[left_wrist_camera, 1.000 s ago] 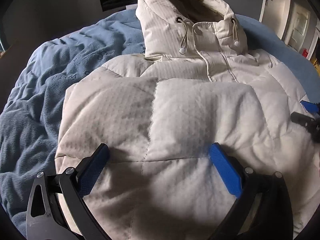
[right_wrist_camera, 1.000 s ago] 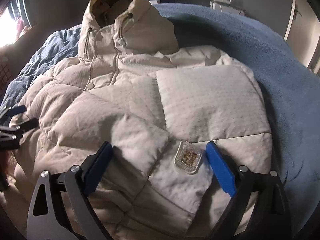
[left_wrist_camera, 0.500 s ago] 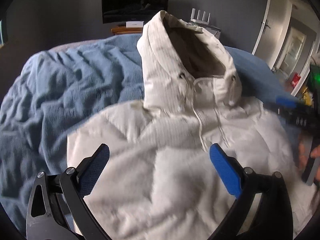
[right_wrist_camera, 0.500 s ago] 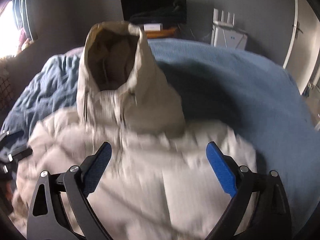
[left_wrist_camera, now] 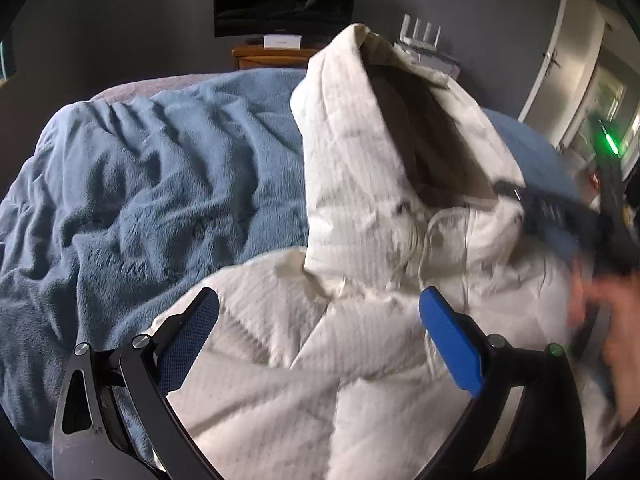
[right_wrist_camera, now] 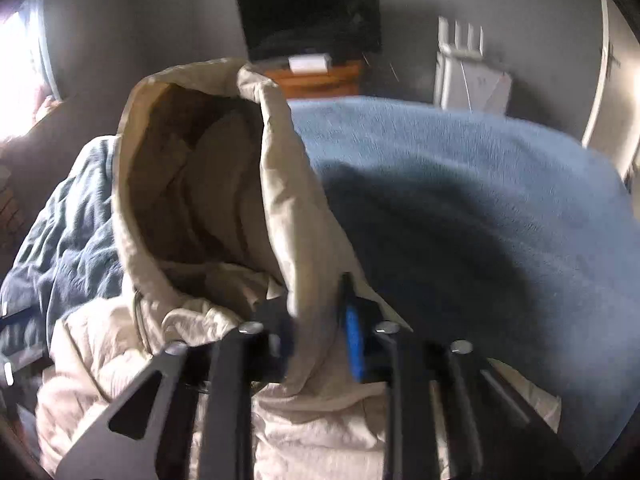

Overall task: Fold large clothes
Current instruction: 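Move both grippers to the jacket hood and close them on its rim, then lift the hood with both grippers and fold it down over the jacket body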

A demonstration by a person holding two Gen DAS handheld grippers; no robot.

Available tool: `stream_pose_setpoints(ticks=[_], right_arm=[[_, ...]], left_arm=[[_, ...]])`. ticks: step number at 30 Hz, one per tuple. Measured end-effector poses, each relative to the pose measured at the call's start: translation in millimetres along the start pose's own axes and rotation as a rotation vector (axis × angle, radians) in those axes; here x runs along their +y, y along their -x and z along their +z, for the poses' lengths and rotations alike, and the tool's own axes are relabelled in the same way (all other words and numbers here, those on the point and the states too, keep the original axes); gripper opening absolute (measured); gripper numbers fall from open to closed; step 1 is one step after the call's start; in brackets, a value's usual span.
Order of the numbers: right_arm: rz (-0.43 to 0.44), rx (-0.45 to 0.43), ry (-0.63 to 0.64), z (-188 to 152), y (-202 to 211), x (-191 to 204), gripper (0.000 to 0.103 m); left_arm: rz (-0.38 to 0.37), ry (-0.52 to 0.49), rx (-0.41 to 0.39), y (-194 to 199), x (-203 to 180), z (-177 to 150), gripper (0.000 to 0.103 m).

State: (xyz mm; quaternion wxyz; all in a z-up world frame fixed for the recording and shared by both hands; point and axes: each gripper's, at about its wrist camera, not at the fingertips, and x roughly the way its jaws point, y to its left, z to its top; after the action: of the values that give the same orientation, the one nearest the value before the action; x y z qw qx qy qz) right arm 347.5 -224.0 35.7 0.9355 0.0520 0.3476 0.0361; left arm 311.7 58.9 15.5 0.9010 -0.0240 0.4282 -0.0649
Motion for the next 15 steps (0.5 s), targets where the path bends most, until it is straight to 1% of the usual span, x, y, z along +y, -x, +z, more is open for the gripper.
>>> stream_pose_setpoints(ticks=[2,3,5,7,9,10,12,14,15], right_arm=[[-0.002,-0.065,0.049,-17,19,8,0.011],[0.003,-0.104,0.078,-31,32,12,0.011],[0.009,-0.154,0.126,-56,51,16,0.011],[0.033,-0.174,0.147,-88,68,13,0.01],[0.053,-0.172,0.132,-108,75,8,0.01],[0.059,-0.178,0.121,-115,79,4,0.01],[0.064,-0.181,0.101,-124,85,1,0.01],[0.064,-0.169,0.101,-124,82,1,0.01],[0.061,-0.169,0.106,-124,82,2,0.01]], left_arm=[[0.006,-0.005,-0.03,2,-5,8,0.096],[0.004,-0.005,-0.046,4,-7,12,0.096],[-0.004,0.004,-0.101,11,-14,21,0.096],[0.001,0.011,-0.151,18,-20,33,0.096],[0.031,0.012,-0.201,25,-23,44,0.096],[0.056,0.004,-0.218,27,-25,50,0.096],[0.095,-0.002,-0.226,28,-28,62,0.096],[0.085,0.001,-0.222,29,-30,71,0.086],[0.076,-0.002,-0.229,31,-31,72,0.064]])
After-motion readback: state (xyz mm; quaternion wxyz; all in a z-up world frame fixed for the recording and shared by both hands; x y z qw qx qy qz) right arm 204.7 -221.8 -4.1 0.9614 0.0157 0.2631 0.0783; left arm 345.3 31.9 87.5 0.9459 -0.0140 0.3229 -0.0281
